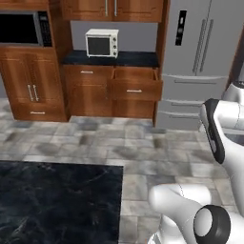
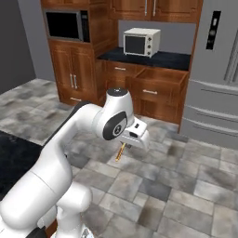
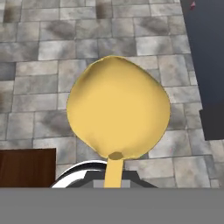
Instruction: Organize the utensils by type. Pick up the wooden spoons from the counter and place them in the open cabinet. Then pick up the metallic utensils from the counter and place them in the open drawer.
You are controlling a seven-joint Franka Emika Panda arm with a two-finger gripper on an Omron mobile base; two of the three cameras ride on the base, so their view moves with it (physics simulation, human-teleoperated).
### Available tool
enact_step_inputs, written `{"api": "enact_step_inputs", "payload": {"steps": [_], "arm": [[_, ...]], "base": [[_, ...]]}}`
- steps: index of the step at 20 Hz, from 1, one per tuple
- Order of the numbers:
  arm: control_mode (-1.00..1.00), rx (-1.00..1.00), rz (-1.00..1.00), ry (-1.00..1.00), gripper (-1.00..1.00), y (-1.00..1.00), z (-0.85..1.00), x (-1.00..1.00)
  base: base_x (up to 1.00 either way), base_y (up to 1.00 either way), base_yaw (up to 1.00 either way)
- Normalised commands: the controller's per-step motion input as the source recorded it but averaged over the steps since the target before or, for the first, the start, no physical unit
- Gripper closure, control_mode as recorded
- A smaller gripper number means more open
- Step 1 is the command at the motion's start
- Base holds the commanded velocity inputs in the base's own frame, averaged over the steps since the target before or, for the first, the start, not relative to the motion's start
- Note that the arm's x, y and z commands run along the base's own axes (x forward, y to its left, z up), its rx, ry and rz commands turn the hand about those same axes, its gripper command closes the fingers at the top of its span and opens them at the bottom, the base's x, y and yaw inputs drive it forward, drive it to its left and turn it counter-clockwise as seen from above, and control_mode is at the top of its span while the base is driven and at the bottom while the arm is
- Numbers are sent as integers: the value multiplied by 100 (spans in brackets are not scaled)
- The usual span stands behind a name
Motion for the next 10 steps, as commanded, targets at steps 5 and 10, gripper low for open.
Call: {"api": "enact_step_inputs", "payload": {"steps": [5, 10], "arm": [[100, 0, 0, 0, 100, 0, 0, 0], [100, 0, 0, 0, 100, 0, 0, 0]], "base": [[100, -43, 3], [100, -38, 10]]}}
